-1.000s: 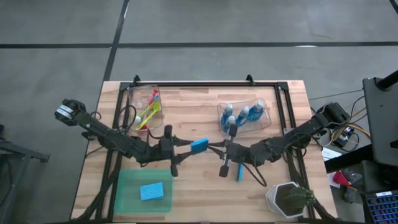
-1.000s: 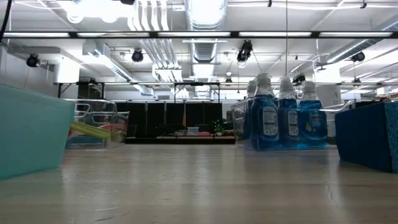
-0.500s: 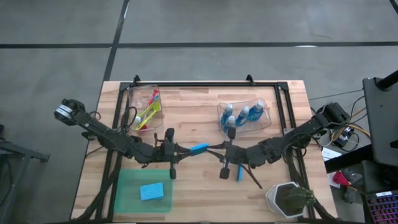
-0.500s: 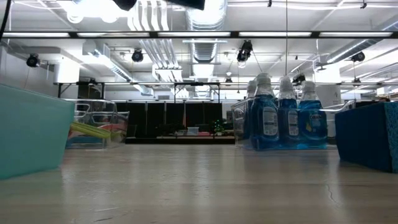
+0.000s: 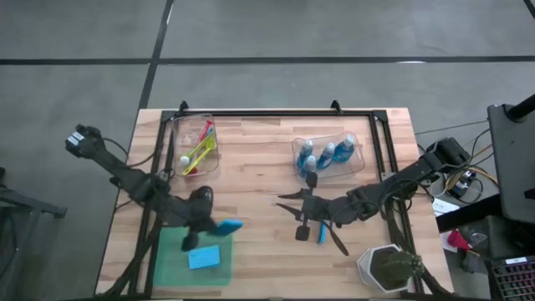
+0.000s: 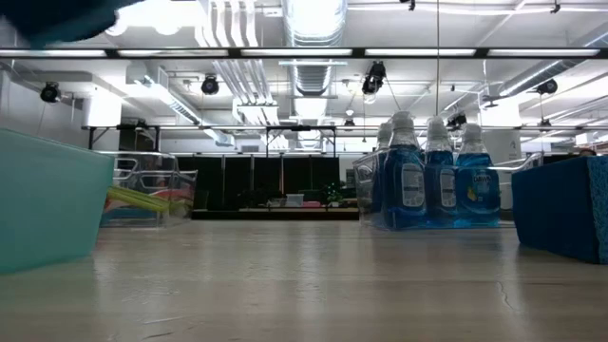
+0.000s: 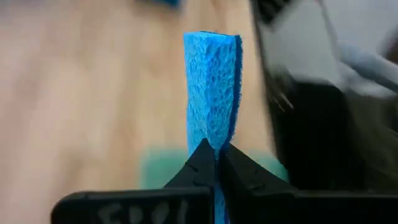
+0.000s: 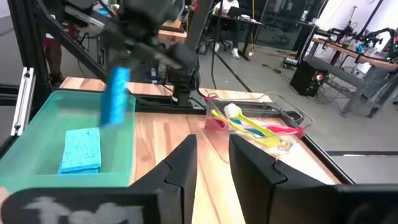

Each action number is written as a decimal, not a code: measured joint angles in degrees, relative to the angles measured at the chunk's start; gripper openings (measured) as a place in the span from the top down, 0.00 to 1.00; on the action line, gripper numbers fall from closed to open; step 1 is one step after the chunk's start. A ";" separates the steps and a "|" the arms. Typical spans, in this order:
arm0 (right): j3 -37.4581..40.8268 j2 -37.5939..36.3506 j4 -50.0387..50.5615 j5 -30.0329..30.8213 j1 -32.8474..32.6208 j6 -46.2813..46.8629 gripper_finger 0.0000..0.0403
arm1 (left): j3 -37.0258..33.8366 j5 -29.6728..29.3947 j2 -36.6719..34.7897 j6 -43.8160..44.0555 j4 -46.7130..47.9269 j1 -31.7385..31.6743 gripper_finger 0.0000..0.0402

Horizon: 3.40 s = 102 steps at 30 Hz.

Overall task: Pick & Place Kitchen Sink Supplies
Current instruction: Stack the blue sponge on top of the blue sponge in the green bin

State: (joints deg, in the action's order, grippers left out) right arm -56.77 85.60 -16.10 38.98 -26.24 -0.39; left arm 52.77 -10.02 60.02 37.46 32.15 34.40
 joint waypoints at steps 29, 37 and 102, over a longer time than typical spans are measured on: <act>0.00 0.00 0.02 0.07 0.04 0.50 0.85 | -15.55 40.82 10.95 17.56 -15.72 0.03 0.98; 0.00 0.00 0.03 0.07 0.04 1.79 0.87 | -15.38 40.74 13.48 15.57 -16.07 -1.20 0.98; 0.44 0.00 1.87 0.00 1.40 10.93 0.78 | -15.84 43.90 12.71 13.81 -11.06 -5.24 0.64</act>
State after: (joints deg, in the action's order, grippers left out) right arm -56.34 85.60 -14.23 38.98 -24.84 10.54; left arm 36.93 33.88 72.73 51.27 21.08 29.16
